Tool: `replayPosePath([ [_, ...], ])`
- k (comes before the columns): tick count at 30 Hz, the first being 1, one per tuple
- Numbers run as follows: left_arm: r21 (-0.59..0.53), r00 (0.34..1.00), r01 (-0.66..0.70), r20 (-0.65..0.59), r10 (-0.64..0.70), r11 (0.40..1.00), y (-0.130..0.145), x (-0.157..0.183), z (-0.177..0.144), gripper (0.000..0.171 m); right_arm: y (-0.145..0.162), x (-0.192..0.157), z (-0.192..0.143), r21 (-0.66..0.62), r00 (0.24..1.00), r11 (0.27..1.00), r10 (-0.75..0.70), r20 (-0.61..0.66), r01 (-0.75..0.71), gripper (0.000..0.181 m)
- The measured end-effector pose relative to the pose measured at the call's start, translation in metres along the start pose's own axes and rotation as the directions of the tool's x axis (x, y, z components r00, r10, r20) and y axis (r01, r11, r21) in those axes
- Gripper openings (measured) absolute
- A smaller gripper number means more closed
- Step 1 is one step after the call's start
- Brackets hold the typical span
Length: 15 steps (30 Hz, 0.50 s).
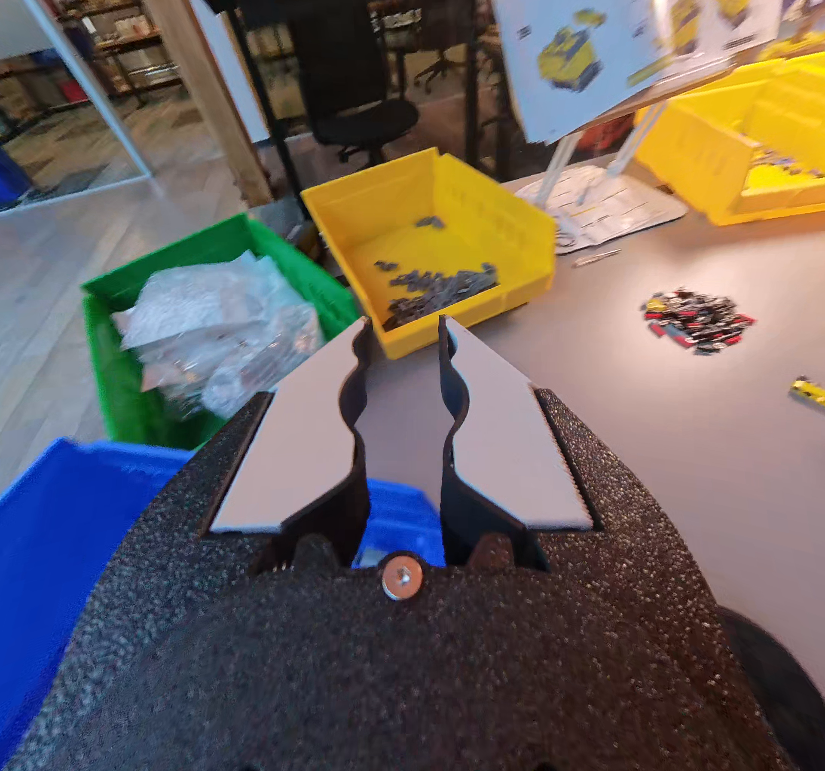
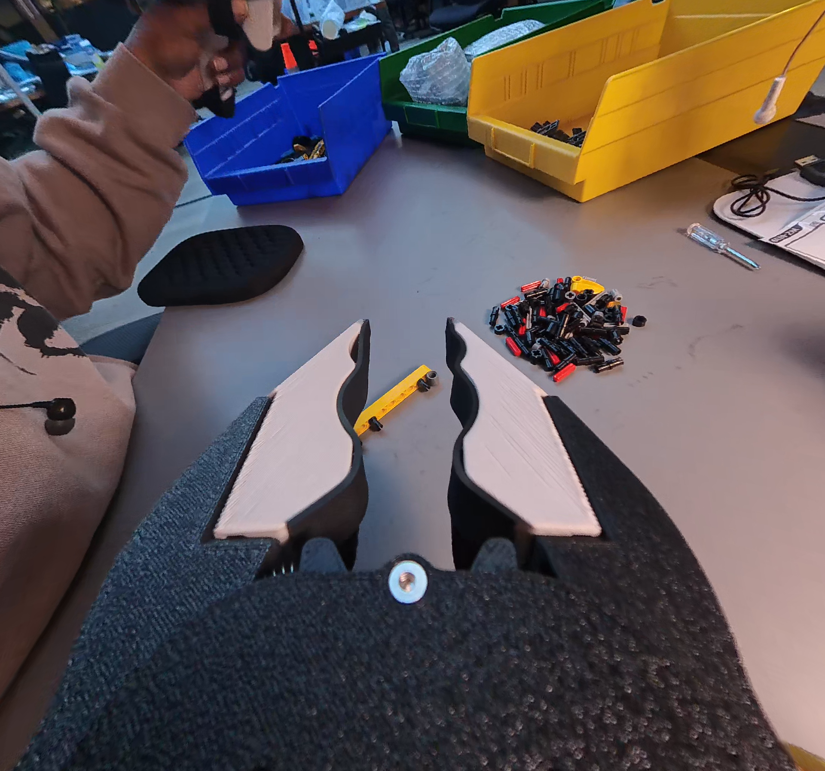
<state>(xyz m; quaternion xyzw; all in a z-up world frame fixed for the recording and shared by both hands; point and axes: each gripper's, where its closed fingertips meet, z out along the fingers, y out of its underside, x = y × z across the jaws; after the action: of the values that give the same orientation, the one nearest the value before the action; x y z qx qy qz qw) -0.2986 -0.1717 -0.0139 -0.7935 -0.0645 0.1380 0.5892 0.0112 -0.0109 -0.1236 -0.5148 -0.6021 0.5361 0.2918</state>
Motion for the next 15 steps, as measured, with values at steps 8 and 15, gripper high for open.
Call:
replayPosePath([
  [8,0.166,0.869,0.109,-0.495,-0.012,0.98,-0.023,0.184,0.061,0.031,-0.013,0.005,-0.004,0.11,0.998,0.993,-0.048,-0.034,0.051,0.033],
  [15,0.145,0.759,0.016,-0.646,0.083,0.989,-0.005,0.278,0.116,0.034,-0.008,0.013,-0.006,0.08,0.99,0.991,-0.103,-0.098,0.111,0.035],
])
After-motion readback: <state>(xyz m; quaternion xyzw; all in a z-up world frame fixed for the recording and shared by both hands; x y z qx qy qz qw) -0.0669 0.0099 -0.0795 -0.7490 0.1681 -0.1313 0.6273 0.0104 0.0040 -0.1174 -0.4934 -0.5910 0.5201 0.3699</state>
